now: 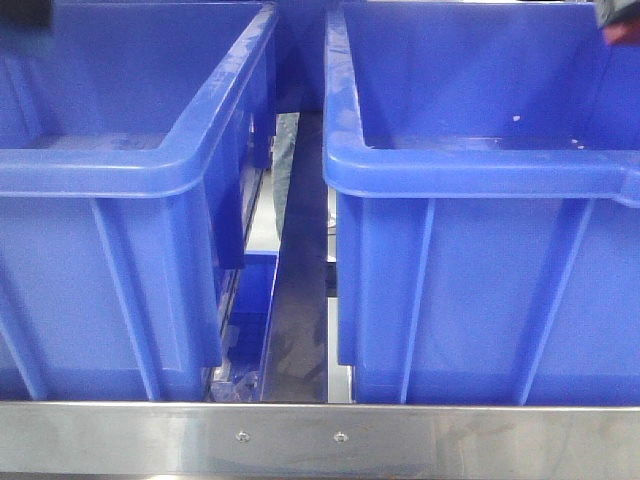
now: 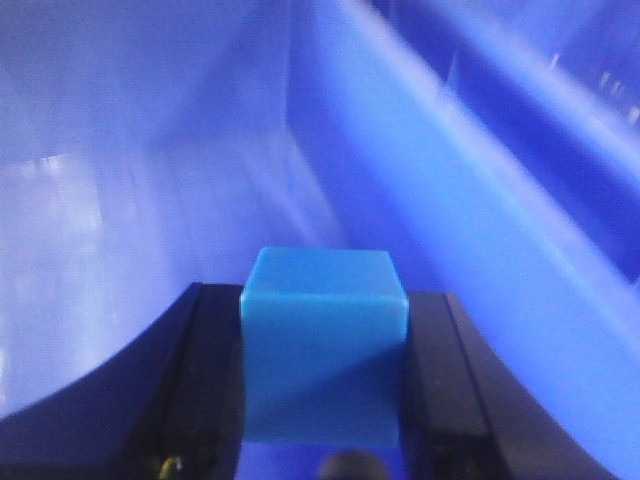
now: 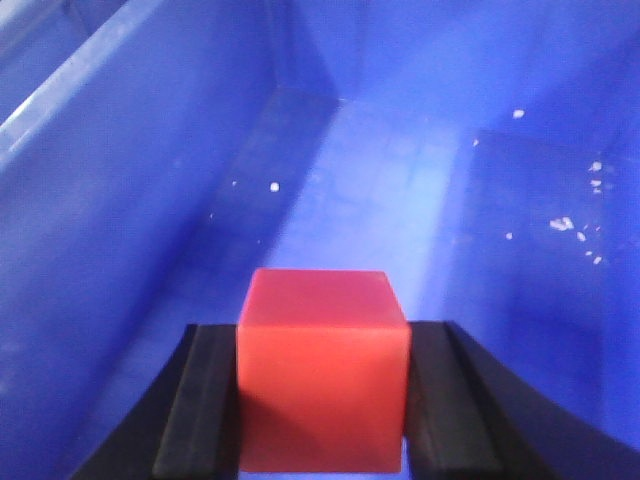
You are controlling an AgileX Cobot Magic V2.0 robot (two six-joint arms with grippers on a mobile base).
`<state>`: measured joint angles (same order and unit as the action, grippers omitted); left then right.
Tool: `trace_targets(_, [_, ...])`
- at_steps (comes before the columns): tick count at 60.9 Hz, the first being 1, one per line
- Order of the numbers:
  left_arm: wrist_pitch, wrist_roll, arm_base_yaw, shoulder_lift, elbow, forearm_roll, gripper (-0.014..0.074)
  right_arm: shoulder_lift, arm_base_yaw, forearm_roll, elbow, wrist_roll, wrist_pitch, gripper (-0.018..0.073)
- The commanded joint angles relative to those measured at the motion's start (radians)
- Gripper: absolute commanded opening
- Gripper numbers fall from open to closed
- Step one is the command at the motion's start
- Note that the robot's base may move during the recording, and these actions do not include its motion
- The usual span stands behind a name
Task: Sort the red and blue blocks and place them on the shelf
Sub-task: 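Lower both grippers into the bins and open to release the cubes, then raise both open grippers out of the bins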
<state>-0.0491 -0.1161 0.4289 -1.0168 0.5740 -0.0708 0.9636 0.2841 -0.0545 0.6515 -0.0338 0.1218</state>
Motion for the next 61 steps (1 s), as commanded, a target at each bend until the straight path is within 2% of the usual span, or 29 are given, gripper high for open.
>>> trace_targets(1, [-0.104, 0.002, 0.005, 0.011, 0.037, 0.018, 0.0125, -0.011, 0.0, -0.001, 0.037, -0.01, -0.093, 0.005])
trace_targets(7, [-0.107, -0.005, 0.005, 0.011, 0.037, 0.051, 0.0158, -0.011, 0.0, -0.008, 0.037, -0.01, -0.081, 0.0085])
trace_targets(12, [-0.107, -0.005, 0.005, 0.011, 0.037, 0.071, 0.0272, -0.011, 0.0, -0.03, 0.037, -0.01, -0.072, 0.0176])
trace_targets(15, [-0.107, -0.005, 0.005, 0.011, 0.037, 0.071, 0.0388, -0.011, 0.0, -0.047, 0.037, -0.01, -0.067, 0.0256])
trace_targets(21, [-0.107, -0.005, 0.005, 0.011, 0.037, 0.071, 0.0616, -0.011, 0.0, -0.073, 0.037, -0.01, -0.055, 0.0486])
trace_targets(27, [-0.107, -0.005, 0.005, 0.011, 0.037, 0.071, 0.071, -0.011, 0.0, -0.073, 0.037, -0.01, -0.043, 0.0634])
trace_targets(51, [-0.108, -0.005, 0.005, 0.011, 0.037, 0.071, 0.062, -0.011, 0.0, -0.073, 0.037, -0.01, -0.019, 0.0613])
trace_targets(57, [-0.108, -0.005, 0.005, 0.016, 0.039, 0.071, 0.0564, -0.011, 0.0, -0.073, 0.037, -0.01, -0.02, 0.0613])
trace_targets(61, [-0.109, -0.005, 0.005, 0.023, 0.038, 0.071, 0.0492, -0.011, 0.0, -0.073, 0.037, -0.01, -0.02, 0.0613])
